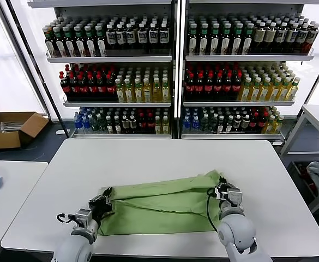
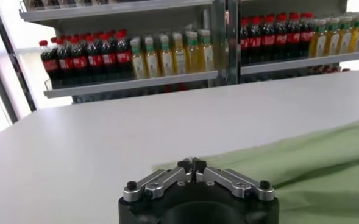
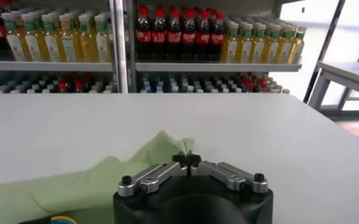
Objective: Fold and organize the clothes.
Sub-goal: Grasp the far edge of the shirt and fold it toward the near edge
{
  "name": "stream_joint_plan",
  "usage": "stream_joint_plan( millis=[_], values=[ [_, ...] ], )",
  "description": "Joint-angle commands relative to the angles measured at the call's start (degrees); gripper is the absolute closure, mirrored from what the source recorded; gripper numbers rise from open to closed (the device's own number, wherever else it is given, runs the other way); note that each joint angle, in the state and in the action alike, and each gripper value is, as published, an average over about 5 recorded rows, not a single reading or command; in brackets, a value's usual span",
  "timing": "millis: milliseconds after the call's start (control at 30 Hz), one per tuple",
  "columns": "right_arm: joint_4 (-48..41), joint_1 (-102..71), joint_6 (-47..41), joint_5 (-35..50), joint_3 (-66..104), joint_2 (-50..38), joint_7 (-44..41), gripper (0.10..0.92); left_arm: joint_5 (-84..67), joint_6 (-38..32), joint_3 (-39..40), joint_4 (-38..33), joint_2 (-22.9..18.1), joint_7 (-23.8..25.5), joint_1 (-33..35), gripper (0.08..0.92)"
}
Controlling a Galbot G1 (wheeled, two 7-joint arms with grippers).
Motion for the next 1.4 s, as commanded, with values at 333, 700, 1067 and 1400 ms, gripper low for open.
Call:
stream_joint_plan(
  millis=[333,700,1067,1400],
  values=[
    [9.9,-10.8,0.3,-1.6,1.3,-0.1,0.4,0.918,1.9,0.0,-0.3,-1.2,-0.9,0.3,2.1,0.912],
    [4.8,-9.9,1.5,-3.2,2.2,0.0,0.6,0.918,2.2,0.0,-0.9,-1.8,-0.4,0.7,2.1,0.912],
    [1.3,-10.4,1.6,-5.8,1.4,0.2,-0.6,0.918,4.4,-0.4,-1.5,-3.4,-0.6,1.4,3.9,0.912],
    [5.3,-11.6,3.7,-5.5,2.0,-0.1,-1.4,0.785,8.3,-1.6,-1.2,-8.6,-1.8,0.9,4.7,0.737]
  ],
)
